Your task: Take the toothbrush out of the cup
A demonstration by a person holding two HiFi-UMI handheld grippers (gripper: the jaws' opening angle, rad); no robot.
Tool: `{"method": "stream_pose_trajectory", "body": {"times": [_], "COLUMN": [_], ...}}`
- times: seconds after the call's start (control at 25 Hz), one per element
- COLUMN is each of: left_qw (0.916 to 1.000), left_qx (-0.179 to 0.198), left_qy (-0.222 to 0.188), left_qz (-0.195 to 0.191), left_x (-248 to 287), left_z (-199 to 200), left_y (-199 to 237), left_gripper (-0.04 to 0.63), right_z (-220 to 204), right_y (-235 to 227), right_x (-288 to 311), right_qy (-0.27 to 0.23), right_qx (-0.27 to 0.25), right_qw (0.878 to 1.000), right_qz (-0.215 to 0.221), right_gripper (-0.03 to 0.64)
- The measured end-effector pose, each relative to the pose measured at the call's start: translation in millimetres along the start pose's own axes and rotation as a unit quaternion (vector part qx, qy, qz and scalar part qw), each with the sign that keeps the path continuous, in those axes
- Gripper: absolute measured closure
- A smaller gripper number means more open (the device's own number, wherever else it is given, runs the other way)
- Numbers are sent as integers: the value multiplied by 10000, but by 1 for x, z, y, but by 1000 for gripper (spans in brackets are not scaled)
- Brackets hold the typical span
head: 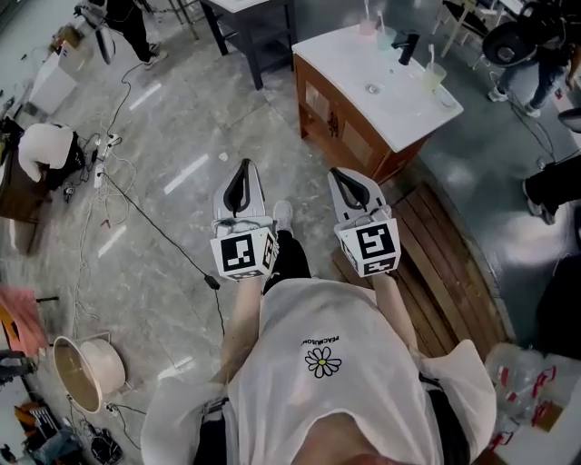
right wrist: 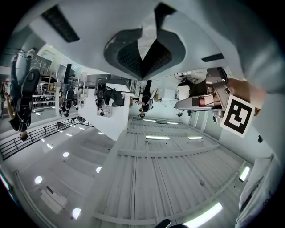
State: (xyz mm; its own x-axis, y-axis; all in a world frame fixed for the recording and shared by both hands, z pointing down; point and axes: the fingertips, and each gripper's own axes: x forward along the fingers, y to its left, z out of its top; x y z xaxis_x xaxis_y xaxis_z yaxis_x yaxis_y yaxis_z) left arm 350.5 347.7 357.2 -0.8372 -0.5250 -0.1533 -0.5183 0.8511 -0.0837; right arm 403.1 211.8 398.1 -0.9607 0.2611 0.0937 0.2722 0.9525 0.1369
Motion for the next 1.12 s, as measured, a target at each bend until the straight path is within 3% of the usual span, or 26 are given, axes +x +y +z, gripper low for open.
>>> {"method": "stream_pose_trajectory", "body": {"times": [0.28,0.64,0.84,1.12], "left_qw": [9989,9937,9863,9735], "left_qx": [-123,-338,-422,-411], "left_qy": [-219,-18,-101,-227], "left_qz": [-385,-1065,-1590,-2237], "left_x": [89,248,335,428], "left_z": [-10,-35,-56,-71], "left_y": [8,50,67,76], "left_gripper": [589,589,589,589], "right_z": [0,2,6,4], "right_y": [-40,-115,-158,-218], "right_x": [63,178,242,294], "right_qy": [27,464,565,631], "right_qx": [-222,92,230,585], "right_qw": [9997,9954,9893,9716], "right_qz": [-141,-828,-1323,-2204], "right_gripper": [617,617,617,617]}}
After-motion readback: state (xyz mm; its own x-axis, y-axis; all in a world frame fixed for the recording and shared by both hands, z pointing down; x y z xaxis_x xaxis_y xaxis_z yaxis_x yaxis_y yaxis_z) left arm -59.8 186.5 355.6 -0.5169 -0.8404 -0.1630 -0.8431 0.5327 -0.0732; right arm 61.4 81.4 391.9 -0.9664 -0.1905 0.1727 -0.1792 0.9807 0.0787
